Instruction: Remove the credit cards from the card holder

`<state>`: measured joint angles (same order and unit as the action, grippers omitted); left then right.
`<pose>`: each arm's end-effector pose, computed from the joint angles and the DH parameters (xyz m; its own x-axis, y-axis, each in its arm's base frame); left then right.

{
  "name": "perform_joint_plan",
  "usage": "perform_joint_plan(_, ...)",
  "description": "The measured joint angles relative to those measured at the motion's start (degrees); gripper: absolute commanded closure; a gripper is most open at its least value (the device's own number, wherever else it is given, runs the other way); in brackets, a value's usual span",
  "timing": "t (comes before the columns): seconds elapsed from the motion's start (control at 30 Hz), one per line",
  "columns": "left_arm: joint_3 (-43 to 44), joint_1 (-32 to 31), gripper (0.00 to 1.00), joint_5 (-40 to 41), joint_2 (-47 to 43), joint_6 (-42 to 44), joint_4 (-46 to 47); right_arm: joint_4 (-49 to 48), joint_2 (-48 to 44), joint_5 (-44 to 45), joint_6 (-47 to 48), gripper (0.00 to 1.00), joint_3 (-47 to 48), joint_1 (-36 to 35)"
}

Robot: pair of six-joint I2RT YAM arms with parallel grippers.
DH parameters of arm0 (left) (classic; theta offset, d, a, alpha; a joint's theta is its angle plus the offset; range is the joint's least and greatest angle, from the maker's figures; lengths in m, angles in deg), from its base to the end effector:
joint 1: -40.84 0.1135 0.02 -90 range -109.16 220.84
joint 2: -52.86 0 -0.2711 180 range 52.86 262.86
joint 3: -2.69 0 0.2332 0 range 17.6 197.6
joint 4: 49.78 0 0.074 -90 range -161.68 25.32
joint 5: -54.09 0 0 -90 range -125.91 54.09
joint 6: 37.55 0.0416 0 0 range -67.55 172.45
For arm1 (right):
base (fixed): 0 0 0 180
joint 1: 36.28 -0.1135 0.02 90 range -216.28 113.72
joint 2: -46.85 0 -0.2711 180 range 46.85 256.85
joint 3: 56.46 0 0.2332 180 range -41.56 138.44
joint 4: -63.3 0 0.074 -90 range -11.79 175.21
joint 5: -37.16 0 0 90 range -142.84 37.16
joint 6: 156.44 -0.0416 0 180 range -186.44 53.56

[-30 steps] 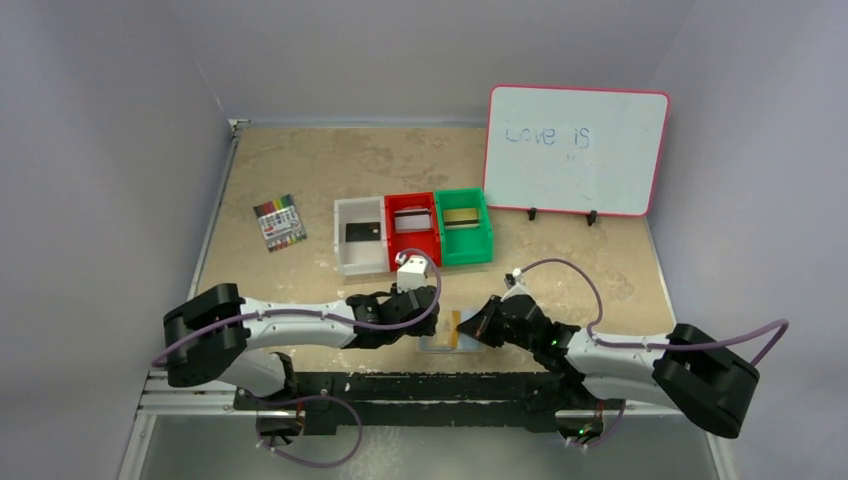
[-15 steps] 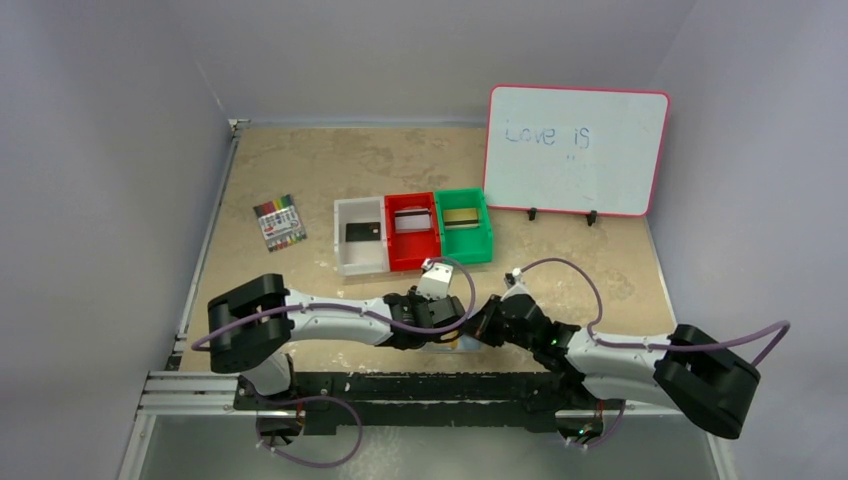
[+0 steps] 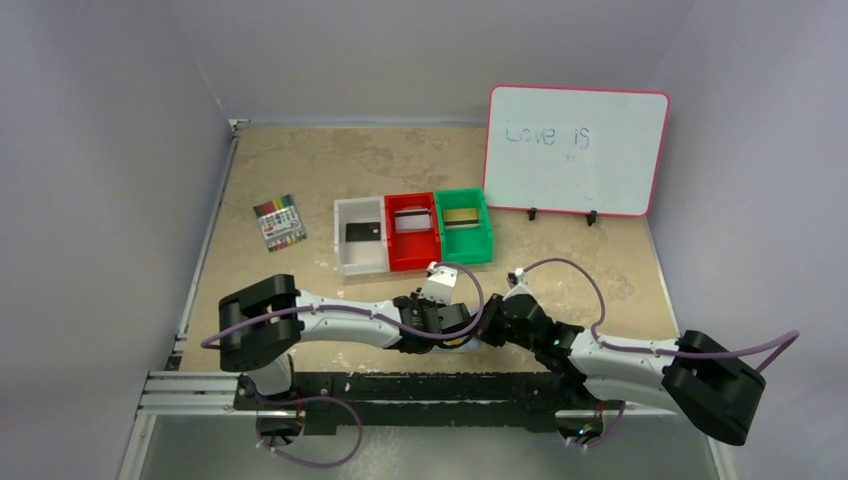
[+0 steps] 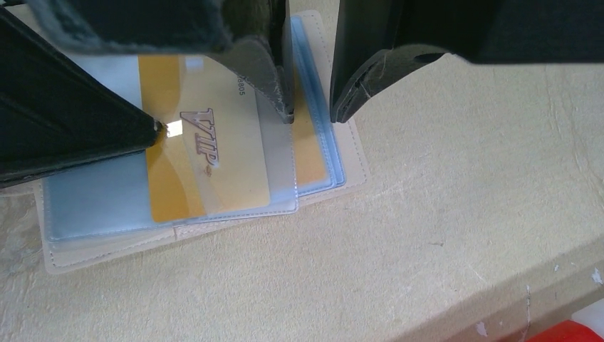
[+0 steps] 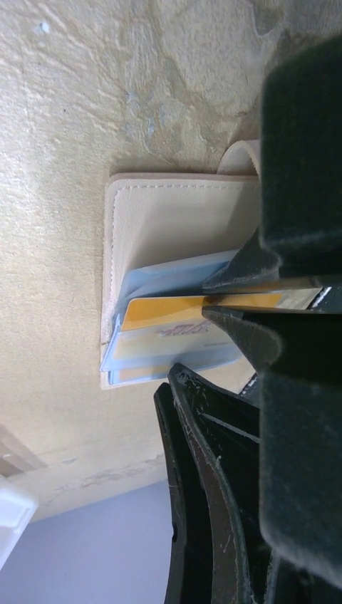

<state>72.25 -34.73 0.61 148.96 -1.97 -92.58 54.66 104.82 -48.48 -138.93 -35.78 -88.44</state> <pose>0.0976 -0.2799 0.1783 -0.7261 0.1990 -0.6582 0.2328 0.9718 0.0370 0.1025 0.1269 0.1467 -0.8004 0.5197 -0.2988 0.0559 0.5610 0.8259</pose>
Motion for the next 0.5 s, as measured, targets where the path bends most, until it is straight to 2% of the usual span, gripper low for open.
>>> perform_joint_plan(0.1,0.02,-0.13,0.78,0.02,0.07,0.00,0.15,-1.07,0.00,-0.02,-0.68,0.75,-0.17,0.00)
perform_joint_plan(0.2,0.02,-0.33,0.79,0.24,0.20,0.02,0.39,-2.67,0.00,0.00,-1.75,0.74,-0.92,0.00)
perform_joint_plan(0.33,0.22,-0.44,0.80,0.28,0.39,0.02,0.44,-4.15,0.02,-0.02,-2.80,0.74,-1.75,0.00)
perform_joint_plan(0.5,0.22,-0.63,0.80,0.55,0.42,0.00,0.46,-6.99,1.44,-0.94,-3.45,0.79,-2.29,0.00)
